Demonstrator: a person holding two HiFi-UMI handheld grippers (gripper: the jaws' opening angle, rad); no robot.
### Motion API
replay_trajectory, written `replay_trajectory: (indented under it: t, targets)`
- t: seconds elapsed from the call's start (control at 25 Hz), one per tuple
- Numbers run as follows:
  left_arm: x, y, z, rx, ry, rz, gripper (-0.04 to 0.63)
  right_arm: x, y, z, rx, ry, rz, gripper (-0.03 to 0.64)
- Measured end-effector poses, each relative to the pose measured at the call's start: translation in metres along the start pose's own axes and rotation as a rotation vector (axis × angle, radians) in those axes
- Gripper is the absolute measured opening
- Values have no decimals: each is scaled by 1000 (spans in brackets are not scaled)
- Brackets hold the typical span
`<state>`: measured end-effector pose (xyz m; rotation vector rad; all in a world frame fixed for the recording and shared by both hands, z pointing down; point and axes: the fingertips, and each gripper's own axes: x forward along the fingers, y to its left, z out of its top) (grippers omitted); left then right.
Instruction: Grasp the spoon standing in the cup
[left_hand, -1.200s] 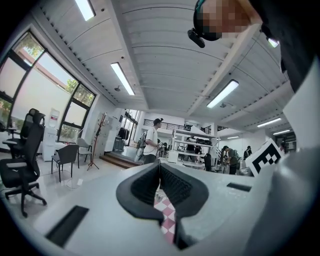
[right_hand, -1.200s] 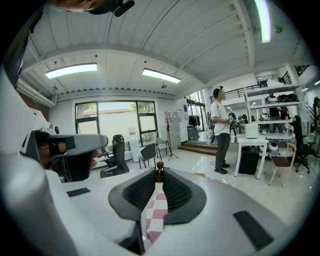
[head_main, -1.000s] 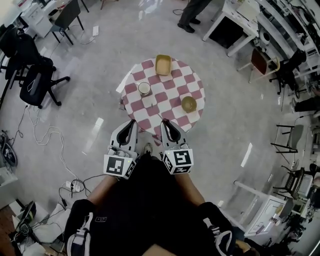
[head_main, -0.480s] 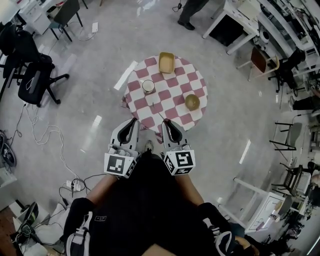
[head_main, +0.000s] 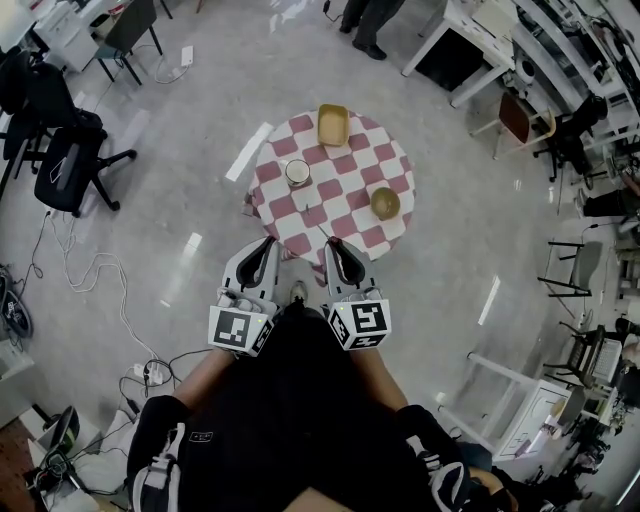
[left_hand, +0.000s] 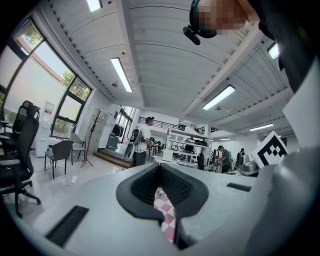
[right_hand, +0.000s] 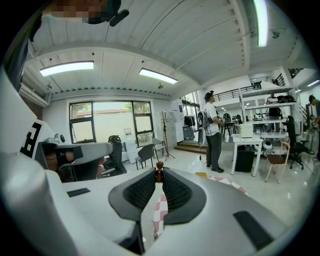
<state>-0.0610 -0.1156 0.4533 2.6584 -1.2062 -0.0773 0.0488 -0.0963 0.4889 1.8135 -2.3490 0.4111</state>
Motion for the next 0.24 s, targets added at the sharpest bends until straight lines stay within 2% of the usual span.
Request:
replay_trajectory:
  t: [0.24]
  targets:
    - [-3,5,2,1,-1,-1,11,1,5,0,-4,1,-1,60]
